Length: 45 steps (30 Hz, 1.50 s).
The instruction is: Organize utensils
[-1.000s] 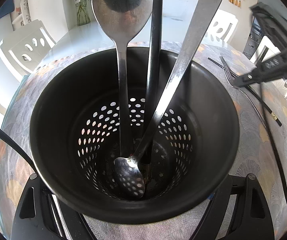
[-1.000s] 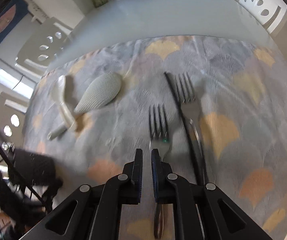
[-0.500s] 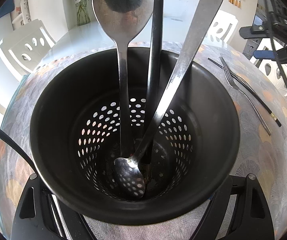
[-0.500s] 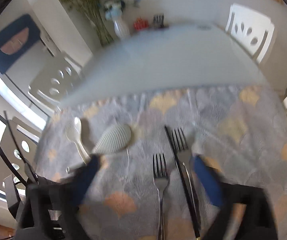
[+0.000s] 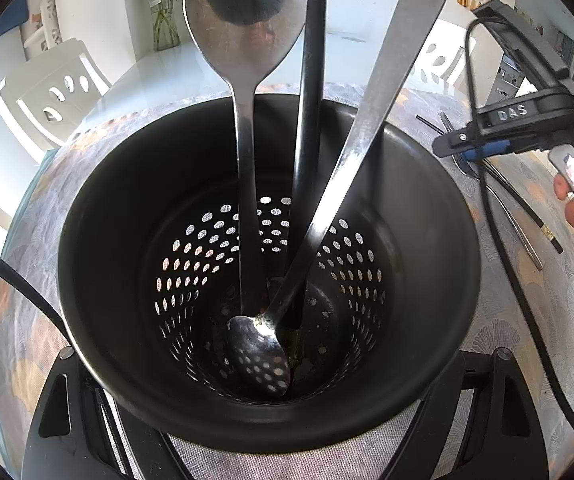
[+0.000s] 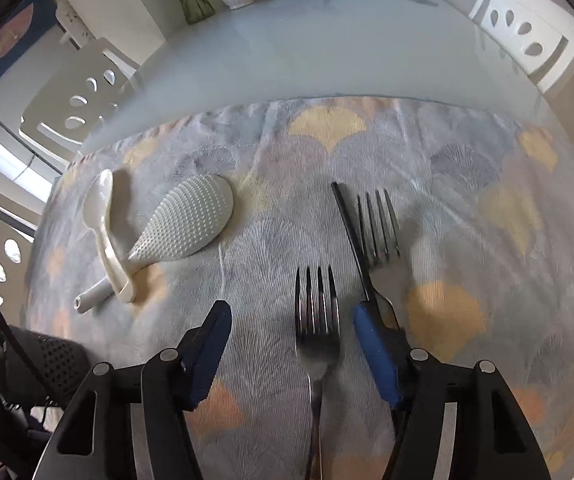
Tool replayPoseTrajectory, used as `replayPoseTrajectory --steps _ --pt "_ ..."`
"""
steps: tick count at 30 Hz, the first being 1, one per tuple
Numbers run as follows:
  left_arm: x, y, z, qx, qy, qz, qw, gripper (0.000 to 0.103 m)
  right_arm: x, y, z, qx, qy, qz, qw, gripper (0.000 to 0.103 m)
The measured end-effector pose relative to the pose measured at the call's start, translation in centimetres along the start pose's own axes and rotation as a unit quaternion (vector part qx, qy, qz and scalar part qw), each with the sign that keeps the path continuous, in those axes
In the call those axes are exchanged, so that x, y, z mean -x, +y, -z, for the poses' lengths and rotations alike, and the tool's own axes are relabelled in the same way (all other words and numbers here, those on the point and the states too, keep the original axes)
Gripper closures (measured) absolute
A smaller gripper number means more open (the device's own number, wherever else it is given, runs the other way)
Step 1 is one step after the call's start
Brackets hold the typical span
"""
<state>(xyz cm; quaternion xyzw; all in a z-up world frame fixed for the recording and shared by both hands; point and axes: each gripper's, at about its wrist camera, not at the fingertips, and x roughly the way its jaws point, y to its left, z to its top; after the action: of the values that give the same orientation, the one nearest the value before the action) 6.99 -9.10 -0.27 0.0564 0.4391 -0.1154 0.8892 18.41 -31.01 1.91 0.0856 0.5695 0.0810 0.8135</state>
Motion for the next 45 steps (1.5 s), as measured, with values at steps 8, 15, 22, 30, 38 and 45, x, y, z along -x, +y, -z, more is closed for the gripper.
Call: replayPoseTrajectory --steps 8,15,22,30,38,45 --pt "0.0 0.0 0.0 0.000 0.000 0.000 1.0000 0.018 -0.1 0.7 -0.3 0.030 -0.018 0.070 0.997 0.082" --pt "-0.1 0.0 0.0 0.000 0.000 0.000 1.0000 0.017 3.1 -0.4 0.6 0.013 -0.038 0.015 0.999 0.082" --pt "-0.1 0.0 0.0 0.000 0.000 0.000 1.0000 0.017 8.7 0.1 2.0 0.009 -0.084 -0.006 0.996 0.082" --pt "-0.1 0.0 0.0 -0.001 0.000 0.000 1.0000 0.017 14.9 2.4 2.7 0.022 -0.139 -0.011 0.990 0.082" --pt "-0.1 0.1 0.0 -0.001 0.000 0.000 1.0000 0.017 21.1 6.0 -0.3 0.056 -0.218 -0.028 0.974 0.089" --pt "-0.1 0.1 0.0 -0.001 0.000 0.000 1.0000 0.017 24.9 9.8 -3.2 0.099 -0.259 -0.041 0.960 0.089"
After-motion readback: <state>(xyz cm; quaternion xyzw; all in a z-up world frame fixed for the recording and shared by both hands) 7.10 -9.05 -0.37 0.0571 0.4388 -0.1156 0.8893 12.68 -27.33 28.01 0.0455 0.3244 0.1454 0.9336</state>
